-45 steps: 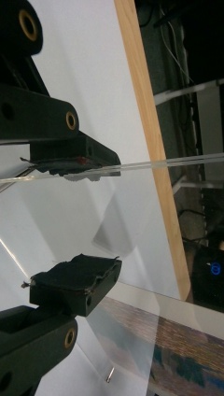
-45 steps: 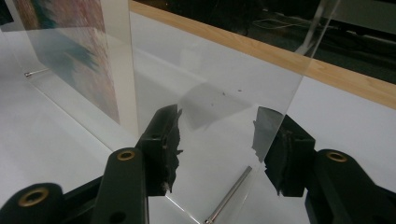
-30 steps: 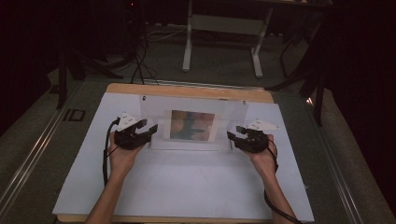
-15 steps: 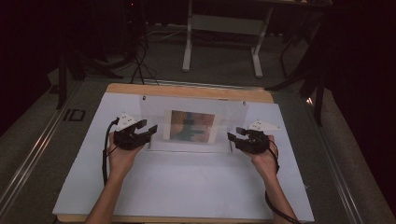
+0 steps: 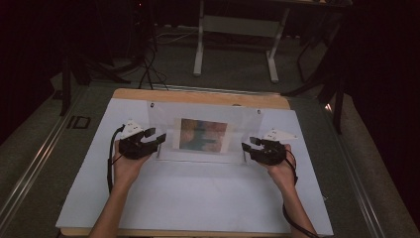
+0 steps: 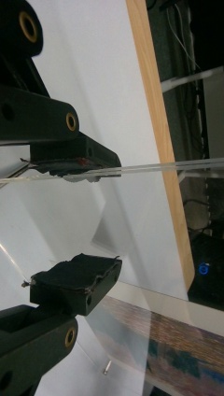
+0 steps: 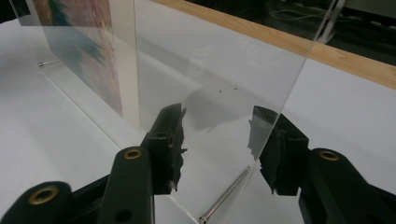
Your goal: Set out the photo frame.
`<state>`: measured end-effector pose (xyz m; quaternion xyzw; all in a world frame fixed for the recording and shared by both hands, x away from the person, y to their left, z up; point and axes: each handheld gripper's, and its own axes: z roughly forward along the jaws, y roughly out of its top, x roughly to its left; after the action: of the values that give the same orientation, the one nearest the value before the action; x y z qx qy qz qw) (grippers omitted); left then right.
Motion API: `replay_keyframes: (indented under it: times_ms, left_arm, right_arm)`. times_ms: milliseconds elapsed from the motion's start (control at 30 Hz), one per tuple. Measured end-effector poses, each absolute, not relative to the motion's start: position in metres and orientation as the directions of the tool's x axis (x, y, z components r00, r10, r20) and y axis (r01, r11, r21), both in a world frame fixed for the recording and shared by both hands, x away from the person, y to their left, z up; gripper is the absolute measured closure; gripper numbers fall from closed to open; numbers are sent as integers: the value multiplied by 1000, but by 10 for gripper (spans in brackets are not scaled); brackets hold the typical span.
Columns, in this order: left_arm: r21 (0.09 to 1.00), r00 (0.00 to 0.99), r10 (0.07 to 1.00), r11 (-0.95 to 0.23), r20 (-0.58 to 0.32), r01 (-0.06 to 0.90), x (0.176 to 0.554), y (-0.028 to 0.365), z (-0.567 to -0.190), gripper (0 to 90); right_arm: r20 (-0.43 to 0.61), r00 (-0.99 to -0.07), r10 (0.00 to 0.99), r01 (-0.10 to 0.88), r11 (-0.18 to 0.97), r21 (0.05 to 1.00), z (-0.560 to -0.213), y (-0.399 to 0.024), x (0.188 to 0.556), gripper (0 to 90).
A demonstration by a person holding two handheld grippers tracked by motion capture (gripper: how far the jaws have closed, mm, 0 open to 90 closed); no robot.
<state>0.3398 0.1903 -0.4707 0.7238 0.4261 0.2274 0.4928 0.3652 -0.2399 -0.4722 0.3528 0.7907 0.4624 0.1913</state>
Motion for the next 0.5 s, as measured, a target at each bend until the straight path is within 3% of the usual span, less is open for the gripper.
replay_keyframes:
  times_ms: [267, 500]
  left_arm:
    - [906, 551, 829, -160, -92, 392, 341, 193, -471, 500]
    - [901, 577, 811, -176, -97, 397, 342, 199, -470, 481]
  right_arm:
    - [15, -687, 727, 374, 336, 864, -472, -241, 365, 533]
    - [5, -714, 700, 375, 375, 848, -469, -240, 367, 482]
